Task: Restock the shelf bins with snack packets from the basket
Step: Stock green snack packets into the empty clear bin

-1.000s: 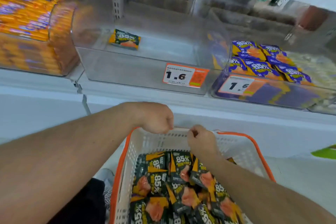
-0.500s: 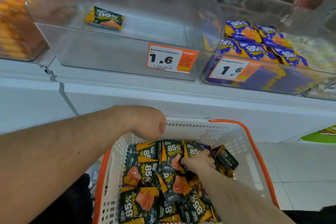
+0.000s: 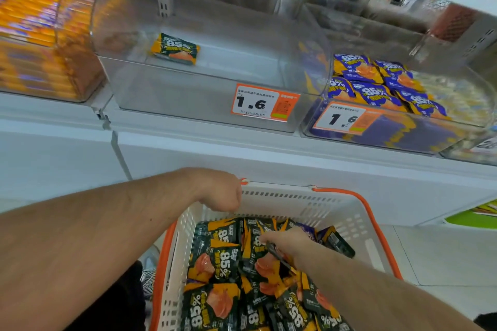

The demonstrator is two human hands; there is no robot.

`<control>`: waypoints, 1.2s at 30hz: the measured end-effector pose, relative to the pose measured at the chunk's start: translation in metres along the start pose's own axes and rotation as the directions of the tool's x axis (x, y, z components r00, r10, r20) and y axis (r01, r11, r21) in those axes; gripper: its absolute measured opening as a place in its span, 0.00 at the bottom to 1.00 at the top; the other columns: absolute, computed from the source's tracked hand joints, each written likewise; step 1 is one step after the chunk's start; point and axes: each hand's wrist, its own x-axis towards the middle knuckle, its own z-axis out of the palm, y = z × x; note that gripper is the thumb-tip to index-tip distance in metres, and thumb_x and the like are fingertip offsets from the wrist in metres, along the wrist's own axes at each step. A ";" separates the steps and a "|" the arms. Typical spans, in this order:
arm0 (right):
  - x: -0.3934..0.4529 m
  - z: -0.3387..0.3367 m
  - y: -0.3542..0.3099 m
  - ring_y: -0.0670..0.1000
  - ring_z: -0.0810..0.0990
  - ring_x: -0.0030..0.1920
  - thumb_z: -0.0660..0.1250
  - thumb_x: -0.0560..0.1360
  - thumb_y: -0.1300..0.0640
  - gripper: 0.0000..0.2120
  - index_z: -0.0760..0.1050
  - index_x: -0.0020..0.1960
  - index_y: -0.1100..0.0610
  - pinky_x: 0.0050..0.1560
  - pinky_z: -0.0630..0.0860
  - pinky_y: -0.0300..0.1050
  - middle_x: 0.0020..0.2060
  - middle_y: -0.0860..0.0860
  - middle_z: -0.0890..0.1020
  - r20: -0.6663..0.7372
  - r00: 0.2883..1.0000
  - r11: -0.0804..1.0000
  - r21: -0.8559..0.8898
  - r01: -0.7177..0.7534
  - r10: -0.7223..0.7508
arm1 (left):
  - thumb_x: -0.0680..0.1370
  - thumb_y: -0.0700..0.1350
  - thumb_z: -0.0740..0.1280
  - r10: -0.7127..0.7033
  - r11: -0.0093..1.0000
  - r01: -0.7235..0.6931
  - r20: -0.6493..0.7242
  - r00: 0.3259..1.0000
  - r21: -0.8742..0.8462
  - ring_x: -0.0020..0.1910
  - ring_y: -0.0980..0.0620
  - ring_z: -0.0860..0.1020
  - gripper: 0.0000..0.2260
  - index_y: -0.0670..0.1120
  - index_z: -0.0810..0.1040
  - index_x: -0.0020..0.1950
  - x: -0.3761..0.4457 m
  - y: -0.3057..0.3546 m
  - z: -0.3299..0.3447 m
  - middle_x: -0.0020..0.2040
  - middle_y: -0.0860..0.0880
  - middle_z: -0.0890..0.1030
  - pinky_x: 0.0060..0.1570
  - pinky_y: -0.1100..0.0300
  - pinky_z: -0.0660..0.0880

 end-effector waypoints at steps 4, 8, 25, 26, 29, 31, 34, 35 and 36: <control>-0.019 0.014 -0.013 0.56 0.75 0.60 0.78 0.64 0.44 0.46 0.60 0.75 0.56 0.65 0.73 0.59 0.56 0.54 0.75 -0.010 0.984 0.968 0.180 0.178 -0.179 | 0.80 0.57 0.61 -0.202 0.877 0.173 -0.018 0.979 -0.448 0.47 0.48 0.79 0.23 0.43 0.70 0.69 0.003 -0.003 0.008 0.55 0.44 0.78 0.46 0.54 0.78; -0.047 0.019 -0.030 0.47 0.77 0.52 0.74 0.54 0.30 0.43 0.66 0.64 0.43 0.54 0.78 0.53 0.49 0.42 0.77 -0.214 0.789 0.816 -0.080 0.573 -0.575 | 0.80 0.53 0.65 -0.167 0.249 0.117 0.076 0.983 -0.962 0.48 0.47 0.82 0.17 0.43 0.77 0.62 0.002 0.004 0.012 0.53 0.43 0.83 0.51 0.50 0.80; -0.120 -0.050 -0.064 0.53 0.86 0.42 0.63 0.79 0.67 0.26 0.72 0.58 0.33 0.43 0.83 0.51 0.42 0.48 0.85 -0.468 0.425 0.342 0.255 0.904 -0.775 | 0.77 0.38 0.69 0.067 0.309 -0.561 -0.571 0.818 -0.768 0.36 0.54 0.83 0.05 0.46 0.82 0.48 -0.048 0.018 -0.060 0.41 0.48 0.86 0.33 0.61 0.79; -0.131 -0.056 -0.069 0.54 0.86 0.42 0.63 0.79 0.67 0.27 0.74 0.53 0.31 0.43 0.83 0.49 0.41 0.51 0.85 -0.472 0.404 0.311 0.265 0.913 -0.784 | 0.76 0.39 0.70 0.074 0.354 -0.599 -0.616 0.784 -0.719 0.35 0.55 0.82 0.03 0.47 0.82 0.45 -0.060 0.021 -0.067 0.40 0.48 0.85 0.31 0.63 0.78; -0.151 -0.074 -0.107 0.51 0.85 0.41 0.65 0.79 0.66 0.25 0.76 0.51 0.33 0.41 0.82 0.44 0.42 0.52 0.85 -0.501 0.257 0.193 0.178 0.965 -0.826 | 0.75 0.49 0.71 -0.037 0.615 -0.628 -0.813 0.581 -0.477 0.29 0.55 0.79 0.13 0.48 0.76 0.33 -0.081 0.011 -0.087 0.30 0.49 0.82 0.28 0.63 0.74; -0.154 -0.087 -0.147 0.44 0.84 0.38 0.64 0.79 0.68 0.19 0.76 0.52 0.42 0.40 0.80 0.37 0.39 0.45 0.84 -0.504 0.192 0.163 0.103 0.981 -0.842 | 0.77 0.58 0.67 -0.088 0.874 -0.430 -0.945 0.316 -0.226 0.31 0.51 0.77 0.19 0.46 0.75 0.32 -0.078 -0.008 -0.098 0.29 0.49 0.78 0.31 0.58 0.71; -0.138 -0.097 -0.212 0.42 0.83 0.37 0.62 0.79 0.69 0.16 0.75 0.49 0.48 0.37 0.77 0.31 0.45 0.47 0.82 -0.485 0.224 0.229 0.049 0.972 -0.845 | 0.76 0.53 0.62 -0.099 0.977 -0.172 -0.985 0.142 -0.123 0.40 0.47 0.78 0.12 0.48 0.79 0.41 -0.070 -0.034 -0.110 0.37 0.51 0.81 0.39 0.53 0.75; -0.129 -0.097 -0.233 0.46 0.83 0.39 0.62 0.79 0.69 0.15 0.76 0.49 0.49 0.35 0.77 0.33 0.47 0.51 0.81 -0.456 0.277 0.288 0.048 0.957 -0.846 | 0.77 0.49 0.63 -0.101 0.983 -0.138 -0.985 0.138 -0.120 0.43 0.45 0.79 0.08 0.49 0.81 0.43 -0.068 -0.042 -0.112 0.41 0.51 0.82 0.41 0.51 0.76; -0.117 -0.095 -0.252 0.50 0.81 0.41 0.62 0.78 0.69 0.14 0.77 0.49 0.51 0.32 0.75 0.35 0.48 0.52 0.80 -0.426 0.327 0.359 0.006 0.933 -0.844 | 0.77 0.47 0.64 -0.112 0.988 -0.091 -0.981 0.157 -0.128 0.45 0.44 0.79 0.06 0.50 0.81 0.44 -0.065 -0.049 -0.113 0.43 0.51 0.82 0.41 0.51 0.77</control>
